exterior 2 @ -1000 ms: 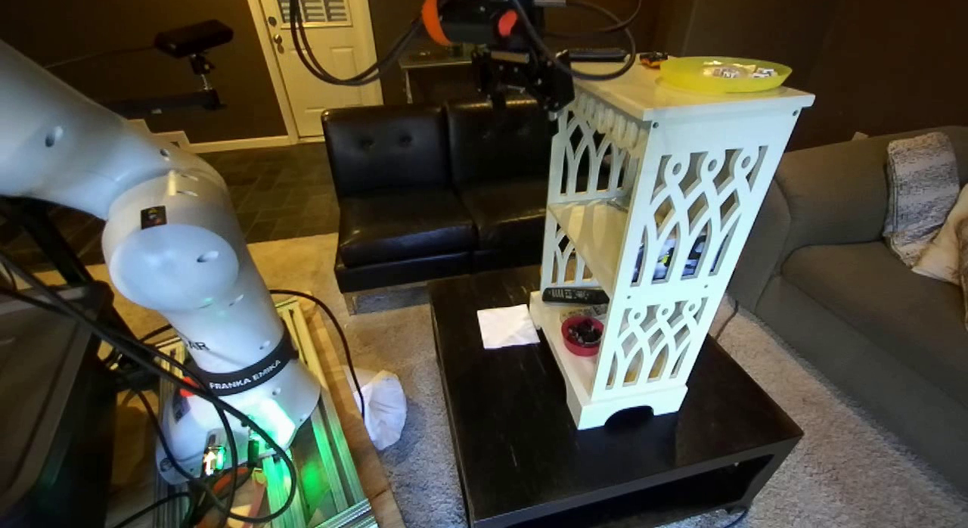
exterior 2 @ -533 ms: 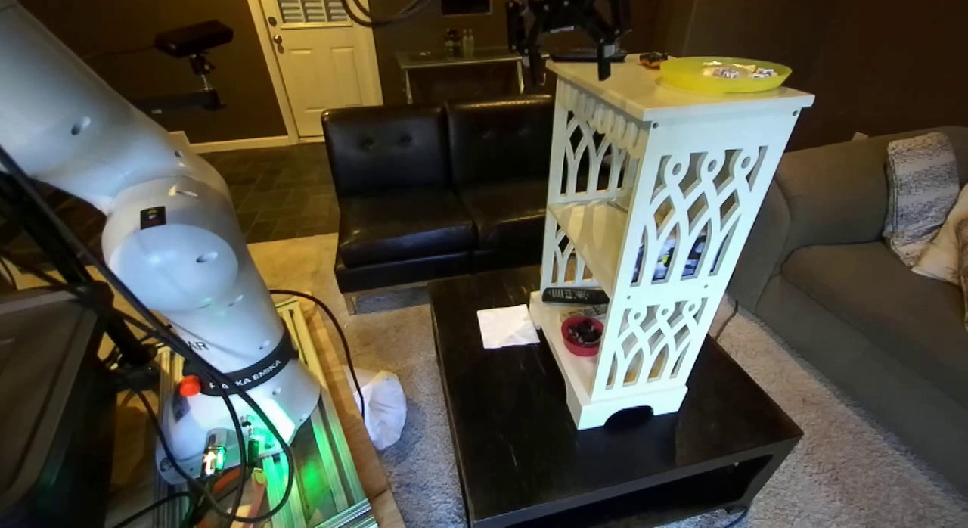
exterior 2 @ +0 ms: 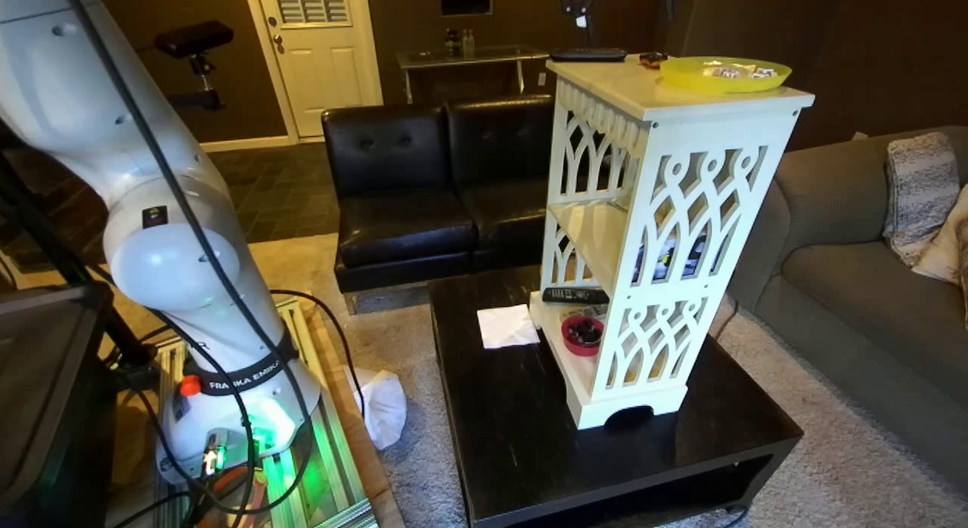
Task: Pick up the yellow plate and place it on the middle shelf
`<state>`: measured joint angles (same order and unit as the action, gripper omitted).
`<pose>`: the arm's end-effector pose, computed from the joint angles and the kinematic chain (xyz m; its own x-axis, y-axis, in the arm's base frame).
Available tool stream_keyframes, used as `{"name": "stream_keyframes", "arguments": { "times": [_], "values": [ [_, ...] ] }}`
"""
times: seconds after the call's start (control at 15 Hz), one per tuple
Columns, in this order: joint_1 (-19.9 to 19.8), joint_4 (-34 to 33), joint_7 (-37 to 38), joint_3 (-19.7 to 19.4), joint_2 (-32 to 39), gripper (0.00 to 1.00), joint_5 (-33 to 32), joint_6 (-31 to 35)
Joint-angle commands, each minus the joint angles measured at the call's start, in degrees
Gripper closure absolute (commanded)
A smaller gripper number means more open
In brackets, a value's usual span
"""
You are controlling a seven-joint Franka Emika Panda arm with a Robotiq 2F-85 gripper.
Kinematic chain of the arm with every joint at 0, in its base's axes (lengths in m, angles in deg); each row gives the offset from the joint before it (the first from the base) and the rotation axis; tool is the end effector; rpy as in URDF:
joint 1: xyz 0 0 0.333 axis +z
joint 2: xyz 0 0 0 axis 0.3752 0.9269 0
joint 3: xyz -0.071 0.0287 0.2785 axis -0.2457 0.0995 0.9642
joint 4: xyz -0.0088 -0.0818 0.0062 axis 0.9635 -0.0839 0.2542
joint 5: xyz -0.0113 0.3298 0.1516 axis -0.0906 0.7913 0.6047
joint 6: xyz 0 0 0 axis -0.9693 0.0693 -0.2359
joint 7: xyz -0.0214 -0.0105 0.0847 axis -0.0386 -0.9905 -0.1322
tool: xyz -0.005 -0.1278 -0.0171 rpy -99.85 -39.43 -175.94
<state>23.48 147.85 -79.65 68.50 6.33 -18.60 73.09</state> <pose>0.5021 -0.0656 0.5971 0.7475 0.6622 -0.0525 0.6371 -0.6923 0.3387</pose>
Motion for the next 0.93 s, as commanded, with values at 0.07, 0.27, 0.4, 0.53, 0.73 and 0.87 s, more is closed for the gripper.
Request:
{"name": "stream_keyframes", "arguments": {
  "times": [0.07,0.27,0.4,0.53,0.73,0.87],
  "values": [
    [-0.04,-9.31,-13.57,1.35,7.04,0.00,1.15,1.17],
    [-0.70,-7.00,-12.68,2.21,6.10,0.00,0.35,4.17],
    [-0.75,-7.01,-12.86,2.38,6.72,0.00,0.33,5.03],
    [-0.94,-7.01,-12.85,2.33,6.67,0.00,0.33,5.01],
    [-1.04,-7.01,-12.85,2.31,6.66,0.00,0.33,5.01],
    [-1.04,-7.01,-12.85,2.32,6.66,0.00,0.33,5.01]
  ]
}}
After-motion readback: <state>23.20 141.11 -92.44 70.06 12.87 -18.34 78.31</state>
